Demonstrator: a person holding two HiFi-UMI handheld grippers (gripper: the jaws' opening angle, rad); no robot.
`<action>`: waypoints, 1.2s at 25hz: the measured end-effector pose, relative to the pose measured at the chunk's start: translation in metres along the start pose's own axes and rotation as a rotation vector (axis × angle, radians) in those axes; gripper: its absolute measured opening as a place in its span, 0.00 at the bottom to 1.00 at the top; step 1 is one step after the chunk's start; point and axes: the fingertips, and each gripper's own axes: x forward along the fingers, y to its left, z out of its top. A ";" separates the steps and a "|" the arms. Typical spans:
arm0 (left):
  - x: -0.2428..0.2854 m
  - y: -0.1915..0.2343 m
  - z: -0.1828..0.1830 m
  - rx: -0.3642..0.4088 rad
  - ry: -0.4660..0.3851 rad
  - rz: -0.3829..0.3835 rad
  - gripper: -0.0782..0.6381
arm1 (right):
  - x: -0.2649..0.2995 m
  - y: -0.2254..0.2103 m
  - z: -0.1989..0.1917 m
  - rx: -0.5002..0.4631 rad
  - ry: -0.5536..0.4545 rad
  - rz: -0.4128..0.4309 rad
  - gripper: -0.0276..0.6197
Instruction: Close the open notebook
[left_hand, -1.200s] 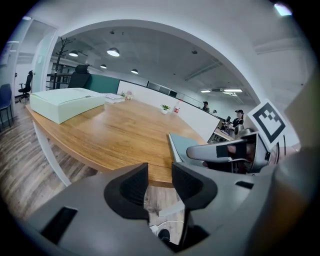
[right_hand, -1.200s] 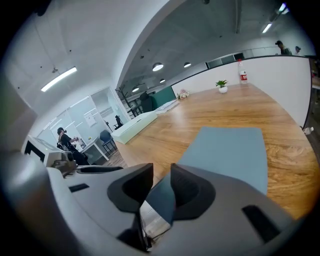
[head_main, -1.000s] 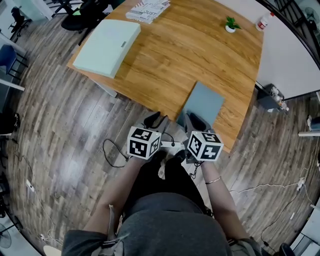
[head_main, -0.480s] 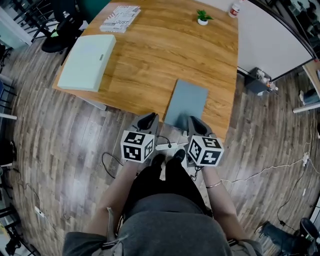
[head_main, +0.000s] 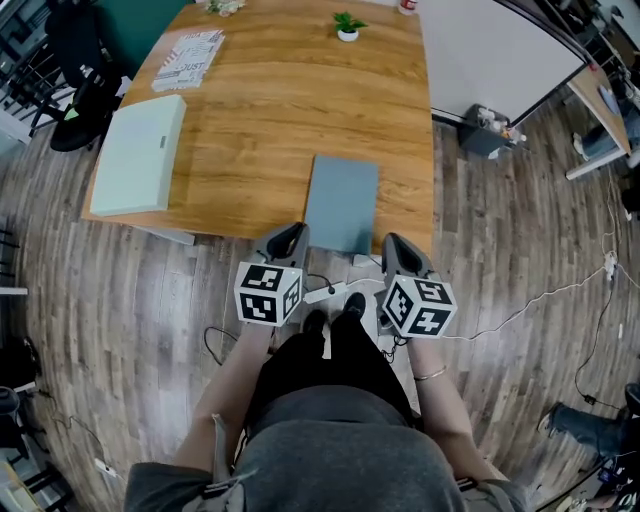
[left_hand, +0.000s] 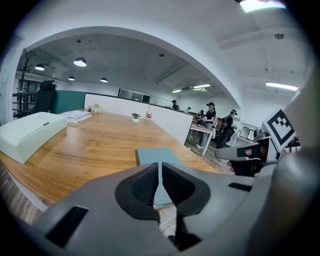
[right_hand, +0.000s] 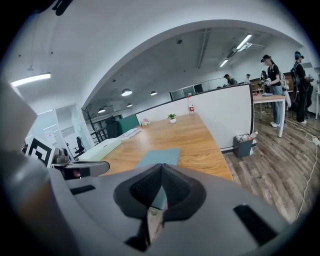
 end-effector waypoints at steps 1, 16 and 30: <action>0.001 -0.002 0.002 0.008 -0.001 -0.005 0.16 | -0.004 -0.004 0.001 0.010 -0.009 -0.014 0.05; 0.011 -0.017 0.013 0.060 -0.006 -0.051 0.16 | -0.056 -0.043 0.013 0.062 -0.144 -0.141 0.05; 0.015 -0.022 0.010 0.071 0.006 -0.058 0.16 | -0.063 -0.052 0.005 0.063 -0.138 -0.176 0.05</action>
